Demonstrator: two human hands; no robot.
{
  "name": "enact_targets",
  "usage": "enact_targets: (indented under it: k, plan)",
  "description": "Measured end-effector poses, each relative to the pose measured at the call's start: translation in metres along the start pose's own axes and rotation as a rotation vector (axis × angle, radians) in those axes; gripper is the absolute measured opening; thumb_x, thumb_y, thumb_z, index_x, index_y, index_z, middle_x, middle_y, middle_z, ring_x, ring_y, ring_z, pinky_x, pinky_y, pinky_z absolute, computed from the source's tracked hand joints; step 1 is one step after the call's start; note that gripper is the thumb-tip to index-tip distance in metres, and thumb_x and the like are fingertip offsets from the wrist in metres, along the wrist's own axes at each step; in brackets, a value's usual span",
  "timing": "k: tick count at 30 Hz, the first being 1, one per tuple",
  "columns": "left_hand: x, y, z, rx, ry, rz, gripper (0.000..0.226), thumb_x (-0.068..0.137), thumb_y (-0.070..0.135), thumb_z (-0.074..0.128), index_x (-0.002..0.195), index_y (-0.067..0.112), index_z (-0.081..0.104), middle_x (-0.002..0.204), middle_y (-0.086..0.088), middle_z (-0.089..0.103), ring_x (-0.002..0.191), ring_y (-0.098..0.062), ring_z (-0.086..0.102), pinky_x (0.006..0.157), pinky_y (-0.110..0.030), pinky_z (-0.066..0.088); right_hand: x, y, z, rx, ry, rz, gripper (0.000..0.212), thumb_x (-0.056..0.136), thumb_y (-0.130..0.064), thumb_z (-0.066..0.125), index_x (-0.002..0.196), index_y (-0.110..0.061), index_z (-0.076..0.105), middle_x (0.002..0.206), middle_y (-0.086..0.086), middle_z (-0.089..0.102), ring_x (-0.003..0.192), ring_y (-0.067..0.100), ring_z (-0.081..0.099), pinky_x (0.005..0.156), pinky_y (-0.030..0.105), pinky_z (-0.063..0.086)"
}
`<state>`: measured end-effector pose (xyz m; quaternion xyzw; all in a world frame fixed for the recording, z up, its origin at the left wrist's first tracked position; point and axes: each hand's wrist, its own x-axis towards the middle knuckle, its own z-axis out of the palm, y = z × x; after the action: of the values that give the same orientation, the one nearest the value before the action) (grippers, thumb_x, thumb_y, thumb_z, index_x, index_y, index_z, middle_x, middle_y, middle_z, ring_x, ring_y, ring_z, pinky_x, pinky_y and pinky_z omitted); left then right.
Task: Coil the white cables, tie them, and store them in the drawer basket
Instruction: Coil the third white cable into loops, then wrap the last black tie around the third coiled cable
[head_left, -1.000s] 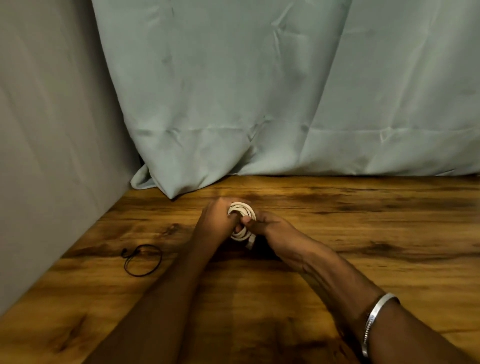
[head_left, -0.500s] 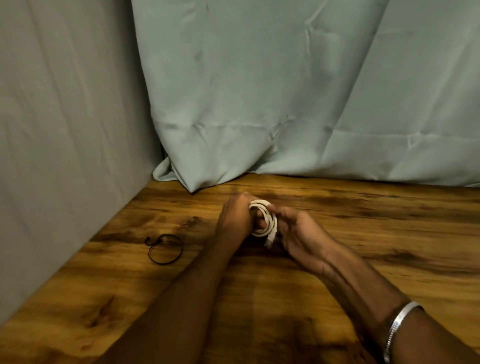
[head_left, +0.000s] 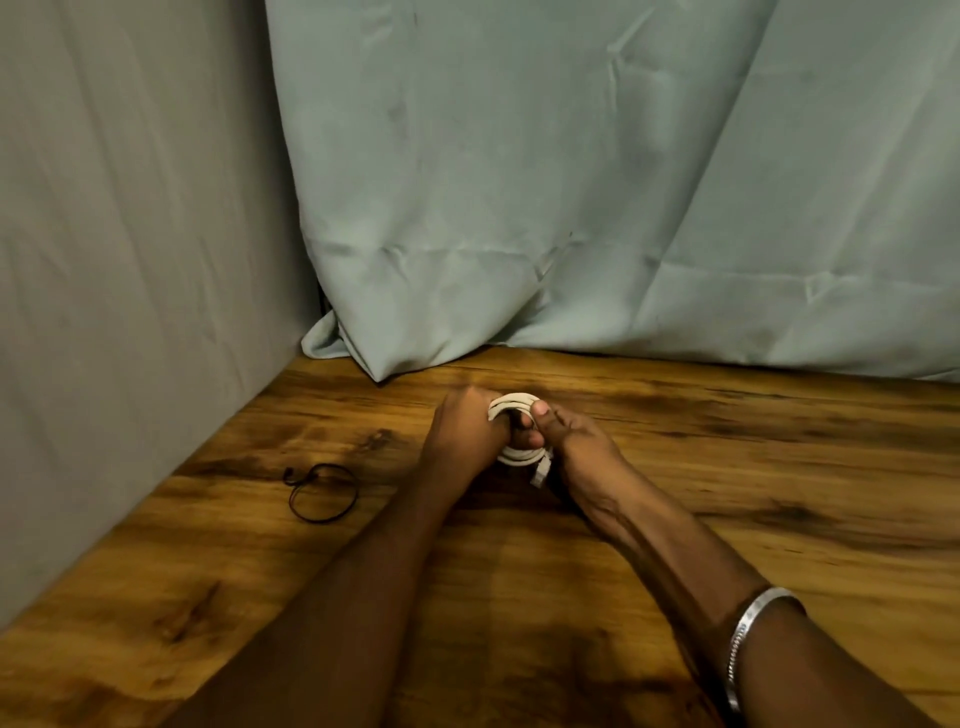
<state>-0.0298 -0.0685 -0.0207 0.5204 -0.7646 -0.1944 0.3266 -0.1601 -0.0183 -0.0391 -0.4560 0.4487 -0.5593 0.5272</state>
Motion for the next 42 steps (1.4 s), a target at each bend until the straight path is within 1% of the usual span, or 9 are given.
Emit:
enact_targets:
  k: [2, 4, 8, 19, 26, 29, 36, 39, 42]
  plan:
    - [-0.005, -0.002, -0.001, -0.051, 0.016, 0.011, 0.018, 0.073, 0.041, 0.058, 0.068, 0.026, 0.065, 0.080, -0.002, 0.074, 0.080, -0.022, 0.068, 0.063, -0.030, 0.044, 0.002, 0.003, -0.001, 0.010, 0.001, -0.025, 0.033, 0.113, -0.023, 0.039, 0.088, -0.012, 0.057, 0.060, -0.004, 0.045, 0.055, 0.012, 0.043, 0.050, 0.026, 0.038]
    - [-0.016, -0.003, -0.004, -0.041, 0.063, 0.025, 0.039, 0.071, 0.053, 0.052, 0.095, 0.029, 0.071, 0.095, 0.004, 0.074, 0.091, -0.019, 0.067, 0.074, -0.032, 0.051, 0.000, 0.003, 0.002, 0.017, 0.016, -0.046, 0.033, 0.113, -0.023, 0.040, 0.087, -0.012, 0.058, 0.057, -0.006, 0.048, 0.054, 0.010, 0.046, 0.054, 0.026, 0.038]
    - [-0.046, -0.005, -0.021, 0.048, 0.278, 0.033, 0.050, 0.084, 0.048, 0.068, 0.130, 0.031, 0.058, 0.131, 0.006, 0.053, 0.119, -0.018, 0.053, 0.090, -0.035, 0.048, -0.001, 0.002, 0.001, 0.054, 0.078, -0.044, 0.032, 0.111, -0.024, 0.042, 0.085, -0.013, 0.058, 0.055, -0.007, 0.050, 0.055, 0.014, 0.046, 0.057, 0.028, 0.036]
    - [-0.144, -0.060, -0.104, 0.520, 0.080, -0.107, 0.022, 0.087, 0.047, 0.067, 0.105, 0.034, 0.070, 0.111, 0.010, 0.065, 0.105, -0.018, 0.060, 0.087, -0.035, 0.051, -0.007, -0.004, -0.003, -0.117, -0.042, -0.063, 0.033, 0.113, -0.026, 0.041, 0.086, -0.014, 0.057, 0.061, -0.006, 0.046, 0.048, 0.005, 0.042, 0.042, 0.018, 0.037]
    - [-0.108, -0.038, -0.072, 0.454, 0.000, 0.337, 0.018, 0.088, 0.022, 0.070, 0.090, 0.040, 0.069, 0.109, 0.021, 0.057, 0.102, -0.004, 0.051, 0.084, -0.033, 0.048, -0.004, -0.004, -0.014, -0.175, 0.051, -0.091, 0.034, 0.112, -0.028, 0.042, 0.085, -0.015, 0.058, 0.059, -0.008, 0.047, 0.046, 0.003, 0.041, 0.043, 0.017, 0.035]
    - [-0.083, -0.038, -0.059, 0.399, -0.013, 0.350, 0.026, 0.084, 0.009, 0.069, 0.082, 0.035, 0.071, 0.114, 0.015, 0.058, 0.107, -0.008, 0.053, 0.086, -0.038, 0.051, -0.002, -0.004, -0.023, -0.232, 0.106, -0.127, 0.035, 0.113, -0.027, 0.041, 0.084, -0.016, 0.058, 0.059, -0.009, 0.047, 0.043, 0.003, 0.040, 0.040, 0.018, 0.033]
    - [-0.065, -0.051, -0.042, 0.185, 0.042, 0.288, 0.043, 0.087, -0.003, 0.055, 0.107, 0.028, 0.076, 0.106, 0.012, 0.070, 0.101, -0.005, 0.060, 0.091, -0.033, 0.053, -0.002, -0.004, -0.022, -0.343, 0.073, -0.168, 0.034, 0.113, -0.028, 0.039, 0.086, -0.017, 0.056, 0.065, -0.007, 0.047, 0.055, 0.010, 0.038, 0.048, 0.026, 0.032]
    - [-0.063, -0.051, -0.043, 0.084, 0.194, 0.145, 0.032, 0.098, 0.023, 0.056, 0.128, 0.028, 0.065, 0.116, 0.009, 0.064, 0.102, -0.007, 0.059, 0.088, -0.033, 0.054, -0.003, -0.004, -0.020, -0.348, 0.074, -0.194, 0.034, 0.113, -0.027, 0.039, 0.086, -0.017, 0.056, 0.066, -0.007, 0.046, 0.058, 0.011, 0.037, 0.053, 0.030, 0.031]
    - [-0.052, -0.050, -0.037, 0.259, 0.067, -0.042, 0.058, 0.089, 0.069, 0.052, 0.133, 0.031, 0.059, 0.123, 0.006, 0.055, 0.116, -0.015, 0.050, 0.095, -0.042, 0.049, -0.004, -0.008, -0.017, -0.360, 0.103, -0.193, 0.033, 0.113, -0.029, 0.039, 0.087, -0.018, 0.056, 0.066, -0.006, 0.047, 0.055, 0.009, 0.038, 0.050, 0.026, 0.032]
